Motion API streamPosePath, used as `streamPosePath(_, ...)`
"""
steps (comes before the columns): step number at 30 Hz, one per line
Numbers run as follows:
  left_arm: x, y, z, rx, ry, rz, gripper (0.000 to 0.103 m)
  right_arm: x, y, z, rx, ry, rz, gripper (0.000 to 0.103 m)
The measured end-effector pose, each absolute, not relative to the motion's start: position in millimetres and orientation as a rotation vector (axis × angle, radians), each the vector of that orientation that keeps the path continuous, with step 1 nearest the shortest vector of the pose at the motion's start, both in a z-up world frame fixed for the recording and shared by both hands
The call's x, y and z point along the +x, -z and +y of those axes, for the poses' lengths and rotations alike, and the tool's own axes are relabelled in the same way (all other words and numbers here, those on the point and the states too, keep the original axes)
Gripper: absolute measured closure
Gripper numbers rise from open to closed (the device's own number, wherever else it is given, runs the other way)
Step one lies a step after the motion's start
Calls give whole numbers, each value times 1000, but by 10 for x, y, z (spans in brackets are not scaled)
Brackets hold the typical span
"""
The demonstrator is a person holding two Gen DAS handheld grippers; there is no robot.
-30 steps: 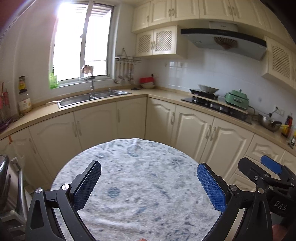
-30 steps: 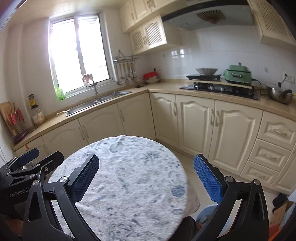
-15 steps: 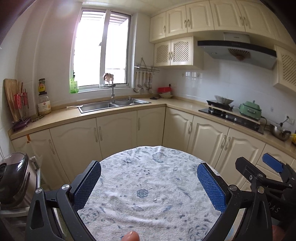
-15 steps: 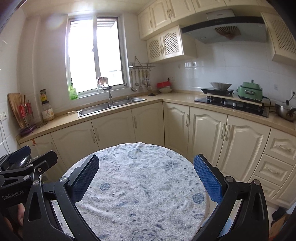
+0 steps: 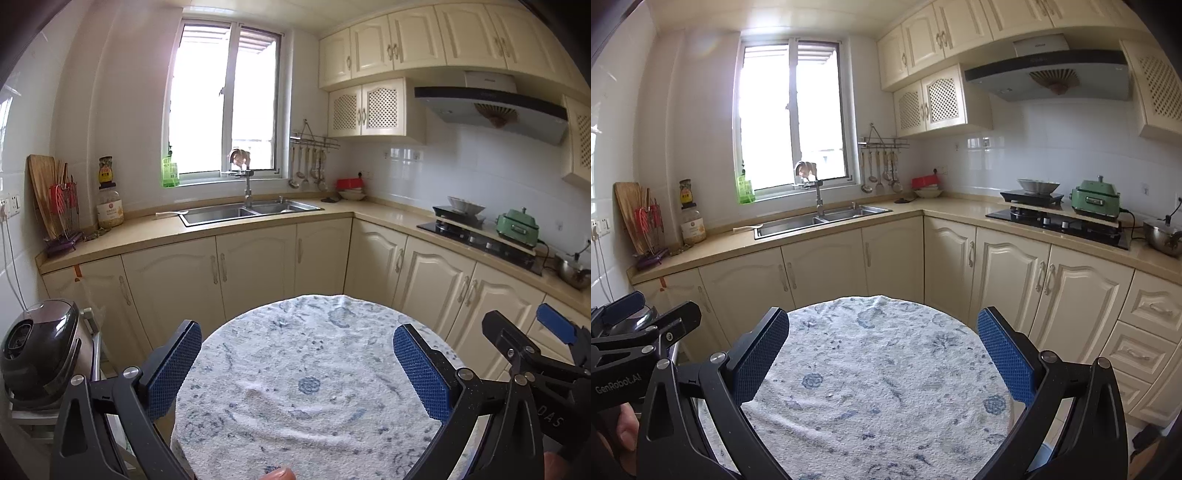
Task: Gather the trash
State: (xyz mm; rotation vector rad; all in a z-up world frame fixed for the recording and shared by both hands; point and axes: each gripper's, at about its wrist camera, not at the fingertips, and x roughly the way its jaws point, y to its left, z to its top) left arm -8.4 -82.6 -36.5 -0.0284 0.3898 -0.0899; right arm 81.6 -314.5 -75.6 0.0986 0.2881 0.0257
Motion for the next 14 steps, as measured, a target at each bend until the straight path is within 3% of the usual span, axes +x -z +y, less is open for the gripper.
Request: streamPosePath(14, -162, 412, -724, -63, 111, 346, 1, 877, 795, -3039, 97, -58, 308, 0)
